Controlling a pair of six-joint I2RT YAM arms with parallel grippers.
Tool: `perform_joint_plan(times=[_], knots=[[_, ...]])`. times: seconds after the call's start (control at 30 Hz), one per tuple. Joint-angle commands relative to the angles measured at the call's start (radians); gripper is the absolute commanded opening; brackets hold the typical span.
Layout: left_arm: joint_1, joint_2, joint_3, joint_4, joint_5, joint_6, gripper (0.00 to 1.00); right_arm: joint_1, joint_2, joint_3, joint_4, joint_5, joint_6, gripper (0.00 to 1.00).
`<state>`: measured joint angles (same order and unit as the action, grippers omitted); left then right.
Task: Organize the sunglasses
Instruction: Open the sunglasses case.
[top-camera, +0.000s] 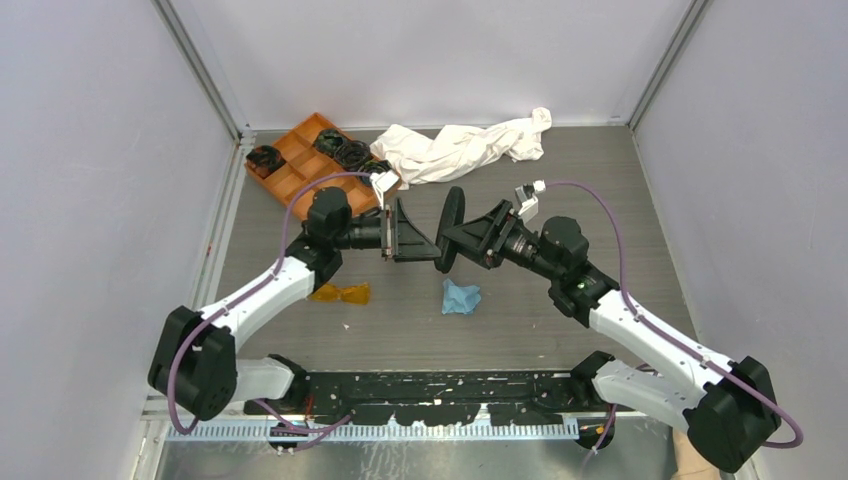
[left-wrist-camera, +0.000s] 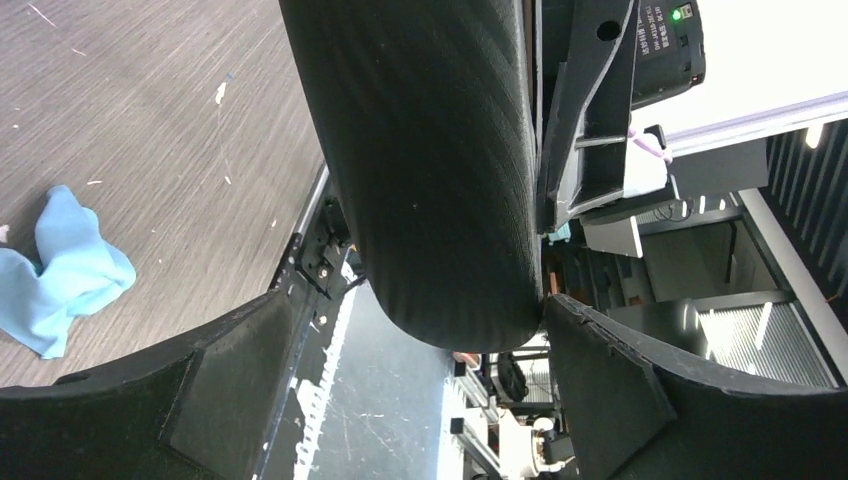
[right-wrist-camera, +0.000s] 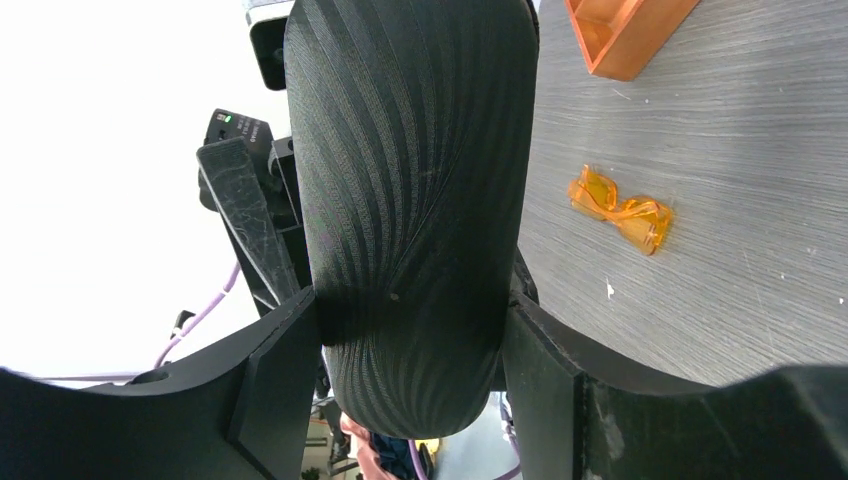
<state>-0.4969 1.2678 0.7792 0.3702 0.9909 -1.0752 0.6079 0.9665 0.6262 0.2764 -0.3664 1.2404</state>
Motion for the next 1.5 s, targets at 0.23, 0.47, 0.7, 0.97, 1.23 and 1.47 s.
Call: perform_joint_plan(times=[0.23,0.47,0.7,0.97,1.23,1.47], knots=[[-0.005,0.110,-0.003,0.425,0.084,-0.265,0.85,0.001,0.020,0.019,0.150,-0.018,0.030,0.01],[-0.004,0.210,-0.028,0.743,0.068,-0.483,0.51,0.002,0.024,0.009,0.160,-0.029,0.030,0.00],[0.010,0.204,-0.025,0.815,0.060,-0.536,0.00,-0.104,0.081,-0.162,0.570,-0.125,0.252,0.00],[0.101,0.160,-0.045,0.880,0.047,-0.599,0.00,-0.139,0.297,-0.255,1.004,-0.193,0.434,0.00],[0.127,0.179,-0.024,1.060,-0.019,-0.761,0.00,-0.140,0.436,-0.252,1.154,-0.228,0.468,0.01],[0.155,0.142,0.017,1.061,-0.067,-0.798,0.00,-0.140,0.458,-0.229,1.154,-0.271,0.442,0.01]])
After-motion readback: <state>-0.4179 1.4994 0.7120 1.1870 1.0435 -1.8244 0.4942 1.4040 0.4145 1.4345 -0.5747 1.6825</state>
